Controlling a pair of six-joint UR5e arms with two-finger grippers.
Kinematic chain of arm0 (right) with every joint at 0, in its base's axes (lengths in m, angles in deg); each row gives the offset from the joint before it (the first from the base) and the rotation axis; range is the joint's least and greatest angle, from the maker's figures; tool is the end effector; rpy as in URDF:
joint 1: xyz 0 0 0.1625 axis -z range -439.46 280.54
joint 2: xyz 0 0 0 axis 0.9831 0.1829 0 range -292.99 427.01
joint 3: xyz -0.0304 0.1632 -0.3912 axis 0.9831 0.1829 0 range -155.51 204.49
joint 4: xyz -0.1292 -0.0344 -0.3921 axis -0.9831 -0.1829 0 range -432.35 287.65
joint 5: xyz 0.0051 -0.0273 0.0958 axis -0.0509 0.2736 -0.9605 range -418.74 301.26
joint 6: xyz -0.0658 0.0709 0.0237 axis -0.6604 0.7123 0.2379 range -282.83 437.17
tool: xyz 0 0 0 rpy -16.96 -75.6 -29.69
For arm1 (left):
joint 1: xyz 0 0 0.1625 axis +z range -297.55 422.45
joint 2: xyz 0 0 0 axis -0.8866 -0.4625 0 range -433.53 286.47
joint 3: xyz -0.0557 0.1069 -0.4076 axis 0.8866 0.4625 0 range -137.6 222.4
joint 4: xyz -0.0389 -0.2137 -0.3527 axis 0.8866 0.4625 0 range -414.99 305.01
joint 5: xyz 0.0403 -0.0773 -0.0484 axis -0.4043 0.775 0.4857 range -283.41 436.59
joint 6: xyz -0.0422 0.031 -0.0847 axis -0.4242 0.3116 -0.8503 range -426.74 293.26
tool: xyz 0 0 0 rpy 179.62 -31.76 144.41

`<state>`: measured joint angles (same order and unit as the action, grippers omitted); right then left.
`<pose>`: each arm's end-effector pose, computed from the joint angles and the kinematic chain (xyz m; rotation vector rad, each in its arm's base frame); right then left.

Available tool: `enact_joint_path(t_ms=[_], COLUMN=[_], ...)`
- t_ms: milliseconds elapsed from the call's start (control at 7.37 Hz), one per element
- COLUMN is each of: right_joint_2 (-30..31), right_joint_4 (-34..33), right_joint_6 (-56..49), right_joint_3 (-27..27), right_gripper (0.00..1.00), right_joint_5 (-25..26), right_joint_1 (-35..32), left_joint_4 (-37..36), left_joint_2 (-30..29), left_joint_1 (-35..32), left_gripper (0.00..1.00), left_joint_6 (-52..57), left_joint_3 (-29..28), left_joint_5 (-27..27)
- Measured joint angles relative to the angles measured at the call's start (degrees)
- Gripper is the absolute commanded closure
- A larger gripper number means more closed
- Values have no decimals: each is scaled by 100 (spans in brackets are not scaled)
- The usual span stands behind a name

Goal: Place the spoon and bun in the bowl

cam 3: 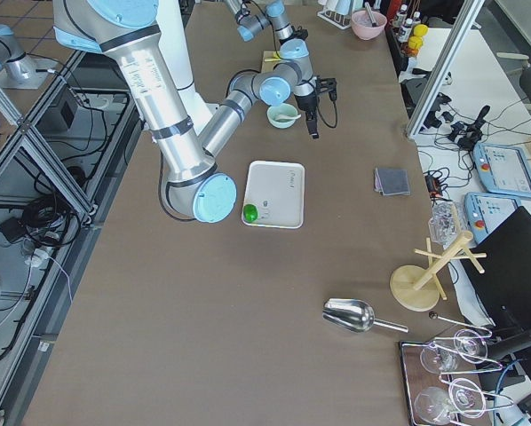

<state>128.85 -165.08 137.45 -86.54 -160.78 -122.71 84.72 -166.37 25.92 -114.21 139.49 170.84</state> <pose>-0.3572 -0.4905 0.2352 0.3208 -0.7679 0.1372 0.3618 -0.4247 0.4835 0.6105 0.8461 0.1337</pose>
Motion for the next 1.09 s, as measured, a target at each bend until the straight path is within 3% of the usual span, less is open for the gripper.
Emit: enact_joint_path(t_ms=[136,271,407,679,1086], right_joint_2=[7,15,23,29,35], right_joint_4=[0,0,0,0,0], right_joint_6=[6,27,45,65,78], right_joint_3=[-3,-6,-6,-7,-7], right_gripper=[0,0,0,0,0], right_joint_5=[-1,1,5,8,16], right_joint_1=[-4,-6,-8,-8,-8], left_joint_4=[2,6,10,9,-36], left_joint_2=[-2,-17,-48,-316,-1218], left_joint_1=[42,59,64,67,230], left_gripper=[84,96,100,98,91], left_joint_6=[-1,-5,-11,-53,-679], left_joint_3=[-29,-38,-29,25,9], left_joint_5=[-76,-106,-110,-79,-88])
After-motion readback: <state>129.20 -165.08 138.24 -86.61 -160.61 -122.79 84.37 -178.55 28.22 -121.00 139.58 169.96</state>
